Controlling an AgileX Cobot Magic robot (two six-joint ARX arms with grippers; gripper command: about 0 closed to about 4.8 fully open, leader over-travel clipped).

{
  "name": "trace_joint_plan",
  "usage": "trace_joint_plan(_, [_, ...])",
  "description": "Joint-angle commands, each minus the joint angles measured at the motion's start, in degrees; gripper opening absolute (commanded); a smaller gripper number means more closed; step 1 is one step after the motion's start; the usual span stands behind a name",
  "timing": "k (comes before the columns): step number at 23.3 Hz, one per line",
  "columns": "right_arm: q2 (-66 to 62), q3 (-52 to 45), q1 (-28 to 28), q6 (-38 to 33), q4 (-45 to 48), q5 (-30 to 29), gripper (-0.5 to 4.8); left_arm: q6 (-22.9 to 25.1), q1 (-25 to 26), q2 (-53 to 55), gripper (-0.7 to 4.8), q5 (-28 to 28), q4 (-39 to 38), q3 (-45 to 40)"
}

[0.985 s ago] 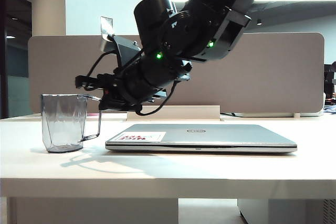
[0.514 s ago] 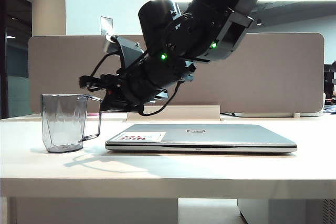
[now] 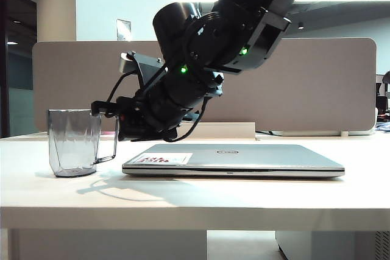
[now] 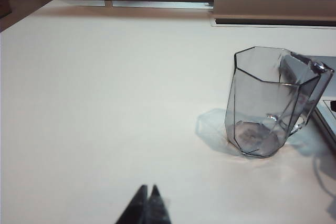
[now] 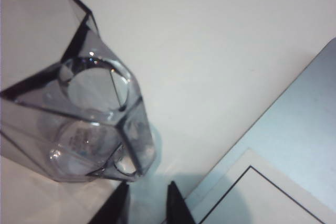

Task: Pick up the water cup and place it on the right side of the laptop.

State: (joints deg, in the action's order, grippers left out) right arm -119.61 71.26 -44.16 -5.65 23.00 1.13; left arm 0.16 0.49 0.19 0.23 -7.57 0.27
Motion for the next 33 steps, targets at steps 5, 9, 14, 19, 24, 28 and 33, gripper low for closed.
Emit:
trace_joint_plan(5, [-0.9,0.4,-1.6,-0.1,4.7,0.5,2.04,-0.2,-0.1,0.0,-0.06,0.0,0.4,0.2])
trace_joint_plan(9, [-1.4,0.4,-1.6,-0.2,4.7,0.9,2.26,-0.2,0.0,0.0,-0.06,0.0,0.4,0.2])
trace_joint_plan(14, [-2.3,0.5,-1.5,-0.4,7.9,2.6,2.25,-0.2,-0.1,0.0,-0.05,0.0,0.9,0.2])
trace_joint_plan(19, [-4.2,2.0,-1.5,-2.1,8.9,3.0,2.25,-0.2,-0.1,0.0,-0.05,0.0,0.9,0.2])
trace_joint_plan(24, [-6.0,4.0,-1.4,-3.4,9.0,3.5,2.19,-0.2,-0.1,0.0,-0.05,0.0,0.9,0.2])
trace_joint_plan(28, [-7.4,4.8,-1.3,-3.8,10.2,5.6,2.08,-0.2,-0.1,0.0,-0.05,0.0,0.9,0.2])
trace_joint_plan(33, [-8.5,5.1,-1.2,-5.3,10.7,5.9,2.06,-0.2,-0.1,0.0,-0.05,0.0,0.9,0.2])
